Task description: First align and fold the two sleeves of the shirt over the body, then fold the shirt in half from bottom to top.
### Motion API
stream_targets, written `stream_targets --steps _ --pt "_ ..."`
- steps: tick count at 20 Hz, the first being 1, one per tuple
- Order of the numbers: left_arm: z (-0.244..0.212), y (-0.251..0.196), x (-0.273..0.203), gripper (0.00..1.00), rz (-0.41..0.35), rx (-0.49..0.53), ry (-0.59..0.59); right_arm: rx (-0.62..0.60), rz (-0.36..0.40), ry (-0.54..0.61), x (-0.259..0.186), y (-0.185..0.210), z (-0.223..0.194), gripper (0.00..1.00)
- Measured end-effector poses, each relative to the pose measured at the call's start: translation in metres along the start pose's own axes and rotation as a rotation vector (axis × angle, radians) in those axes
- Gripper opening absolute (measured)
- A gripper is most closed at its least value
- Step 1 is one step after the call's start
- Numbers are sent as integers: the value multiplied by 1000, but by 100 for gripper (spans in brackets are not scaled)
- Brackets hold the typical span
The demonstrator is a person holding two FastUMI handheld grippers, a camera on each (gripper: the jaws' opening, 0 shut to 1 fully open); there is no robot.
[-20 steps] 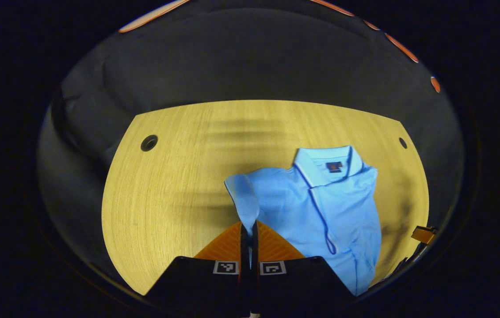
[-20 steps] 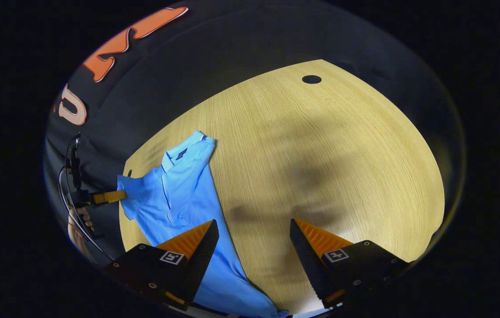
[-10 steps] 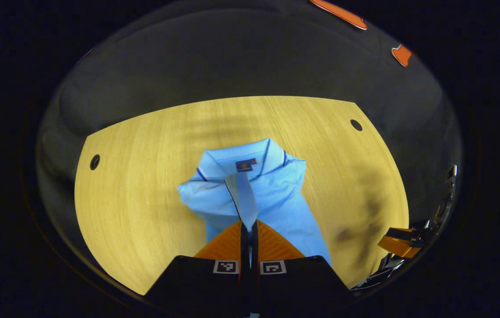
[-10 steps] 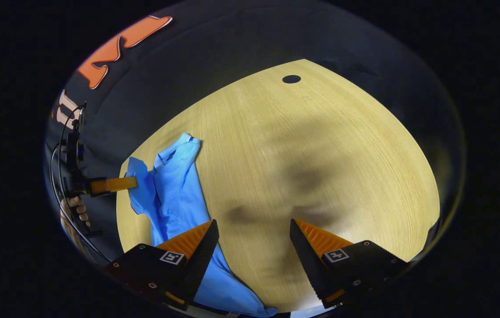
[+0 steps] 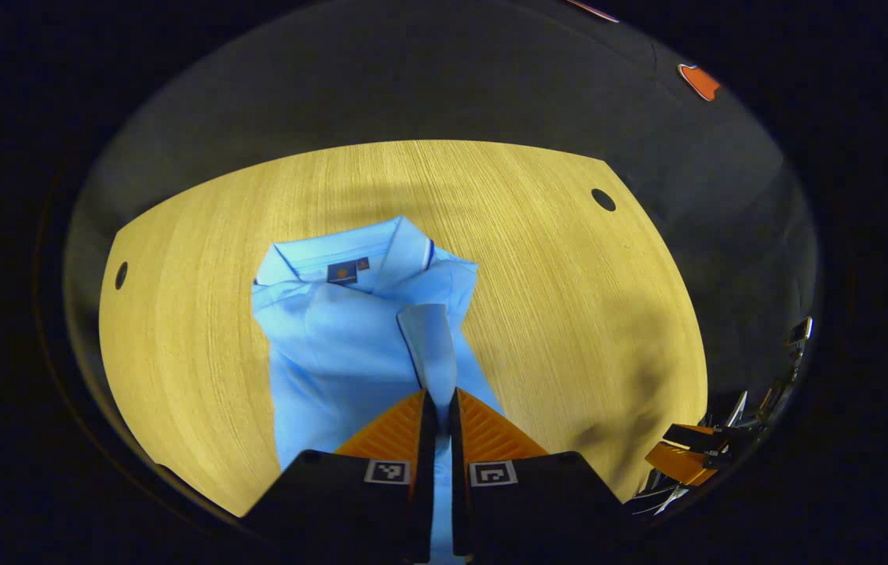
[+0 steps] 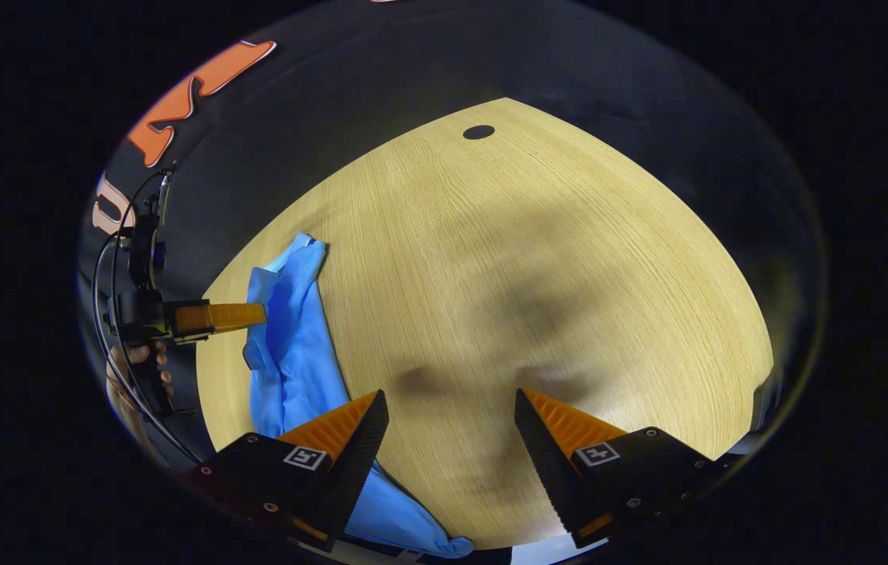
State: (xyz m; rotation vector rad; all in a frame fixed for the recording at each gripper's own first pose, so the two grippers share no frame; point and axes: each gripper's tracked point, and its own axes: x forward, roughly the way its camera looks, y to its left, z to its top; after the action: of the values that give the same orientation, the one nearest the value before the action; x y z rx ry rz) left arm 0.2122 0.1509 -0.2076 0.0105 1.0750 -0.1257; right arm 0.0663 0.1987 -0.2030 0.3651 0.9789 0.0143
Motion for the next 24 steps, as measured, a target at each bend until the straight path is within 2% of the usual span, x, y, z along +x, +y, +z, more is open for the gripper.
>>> stream_targets --steps 2,3,5,6,9,11,12,13,17,24 --pt "-7 -9 -4 22 -30 -22 10 -6 4 4 0 3 -1 99" --pt "-9 -9 -5 34 -24 -16 8 -11 8 8 0 6 -2 99" --pt "-18 1 -12 39 4 11 -4 -31 19 17 0 12 -6 99" --pt "-22 5 -16 48 14 18 -14 -43 22 24 1 16 -9 99" --pt "-42 19 -38 100 28 27 -41 -86 30 47 4 27 -19 99" --pt "-68 34 -60 99 43 25 -40 -116 27 57 3 31 -29 99" --pt "-83 41 -72 94 50 16 -37 -132 23 64 3 33 -34 99" --pt "-100 49 -82 100 53 -1 -35 -147 22 72 3 37 -40 99" --pt "-171 72 -109 98 48 -106 -6 -216 6 113 1 47 -74 99" --pt "-268 100 -103 99 92 -206 56 -287 -17 155 -12 65 -146 99"
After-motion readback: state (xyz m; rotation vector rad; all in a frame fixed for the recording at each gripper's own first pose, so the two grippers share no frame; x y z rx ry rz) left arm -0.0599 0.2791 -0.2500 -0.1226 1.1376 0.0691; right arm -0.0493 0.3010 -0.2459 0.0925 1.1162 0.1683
